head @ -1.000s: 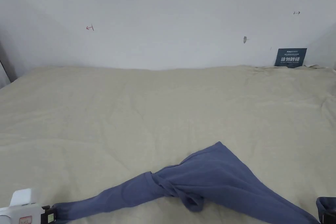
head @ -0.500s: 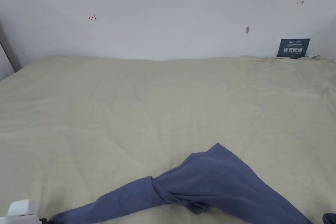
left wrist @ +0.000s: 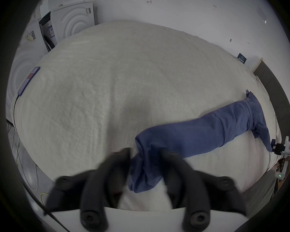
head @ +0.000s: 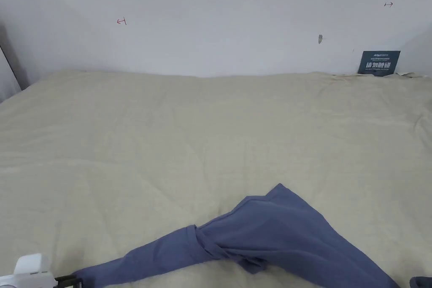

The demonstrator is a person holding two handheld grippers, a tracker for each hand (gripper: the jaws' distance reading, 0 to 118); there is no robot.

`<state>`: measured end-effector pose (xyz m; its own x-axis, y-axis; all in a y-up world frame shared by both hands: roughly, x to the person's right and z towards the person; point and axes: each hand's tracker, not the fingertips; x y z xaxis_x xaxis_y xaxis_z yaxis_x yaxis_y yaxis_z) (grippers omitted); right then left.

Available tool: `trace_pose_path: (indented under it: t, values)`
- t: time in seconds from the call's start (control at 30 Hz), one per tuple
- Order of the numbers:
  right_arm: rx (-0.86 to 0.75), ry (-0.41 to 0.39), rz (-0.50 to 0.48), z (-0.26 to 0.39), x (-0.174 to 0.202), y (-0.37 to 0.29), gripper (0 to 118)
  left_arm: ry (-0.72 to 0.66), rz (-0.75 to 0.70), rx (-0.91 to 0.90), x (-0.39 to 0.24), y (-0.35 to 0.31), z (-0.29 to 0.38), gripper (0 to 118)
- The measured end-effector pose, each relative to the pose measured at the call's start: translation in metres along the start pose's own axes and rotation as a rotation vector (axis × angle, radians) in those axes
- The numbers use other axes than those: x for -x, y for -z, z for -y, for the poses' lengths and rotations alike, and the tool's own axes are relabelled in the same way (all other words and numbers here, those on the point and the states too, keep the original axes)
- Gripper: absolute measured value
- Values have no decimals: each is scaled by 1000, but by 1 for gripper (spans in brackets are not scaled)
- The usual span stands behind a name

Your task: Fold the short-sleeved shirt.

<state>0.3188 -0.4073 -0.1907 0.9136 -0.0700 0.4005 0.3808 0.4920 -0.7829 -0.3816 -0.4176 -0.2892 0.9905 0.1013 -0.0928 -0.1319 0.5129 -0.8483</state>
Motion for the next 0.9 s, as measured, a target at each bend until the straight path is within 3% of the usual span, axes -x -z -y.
trace_pose_path:
  t: [0.07,0.1,0.13,0.57,0.73,0.9]
  values:
    - [-43,-16,-13,-3,2,-12,70,-10,0,-21,-4,-8,-4,101]
    - [-64,-19,-16,-4,4,-18,84,-16,6,-53,-6,-14,-7,113]
    - [-90,-19,-21,-8,7,-27,89,-15,15,-98,-9,-22,-11,114]
    - [-558,-129,-177,-69,77,-156,105,98,95,-512,-90,-137,-82,114]
    - [-716,-185,-166,-77,109,-187,105,95,142,-663,-123,-169,-94,114]
    - [-861,-231,-124,-73,136,-200,105,152,100,-791,-158,-182,-94,114]
